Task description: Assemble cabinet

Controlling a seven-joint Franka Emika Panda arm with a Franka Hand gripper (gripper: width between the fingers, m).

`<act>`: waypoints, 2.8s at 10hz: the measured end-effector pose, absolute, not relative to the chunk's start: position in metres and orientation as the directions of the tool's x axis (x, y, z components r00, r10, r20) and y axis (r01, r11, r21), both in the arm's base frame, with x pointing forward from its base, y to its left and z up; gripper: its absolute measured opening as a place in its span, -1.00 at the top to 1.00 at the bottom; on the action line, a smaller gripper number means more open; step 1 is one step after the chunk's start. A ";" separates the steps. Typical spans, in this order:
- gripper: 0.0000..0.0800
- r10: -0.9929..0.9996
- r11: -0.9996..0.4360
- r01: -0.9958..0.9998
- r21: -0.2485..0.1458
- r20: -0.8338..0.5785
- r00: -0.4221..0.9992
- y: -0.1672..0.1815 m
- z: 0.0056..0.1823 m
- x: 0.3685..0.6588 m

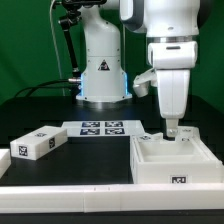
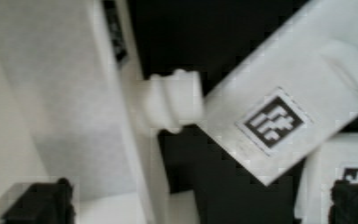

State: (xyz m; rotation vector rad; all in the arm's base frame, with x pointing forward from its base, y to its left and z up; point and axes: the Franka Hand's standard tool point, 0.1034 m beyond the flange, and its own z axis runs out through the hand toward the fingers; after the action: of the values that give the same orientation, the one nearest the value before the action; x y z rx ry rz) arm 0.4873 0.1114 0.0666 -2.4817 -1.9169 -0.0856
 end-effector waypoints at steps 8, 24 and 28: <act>-0.99 0.958 -0.282 0.959 0.028 0.057 0.280 0.136 0.065 0.449; -0.01 0.952 -0.282 0.959 -0.020 0.115 0.282 0.165 0.010 0.391; 0.83 0.952 -0.282 0.959 -0.020 0.115 0.282 0.165 0.010 0.391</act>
Offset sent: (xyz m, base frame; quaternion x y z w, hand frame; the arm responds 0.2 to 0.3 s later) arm 0.0000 0.0000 0.0000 0.0000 0.0000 0.0000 1.0000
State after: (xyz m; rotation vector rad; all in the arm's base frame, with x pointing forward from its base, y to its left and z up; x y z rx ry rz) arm 0.3914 0.1651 0.0104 -2.4460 -1.8285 -0.1235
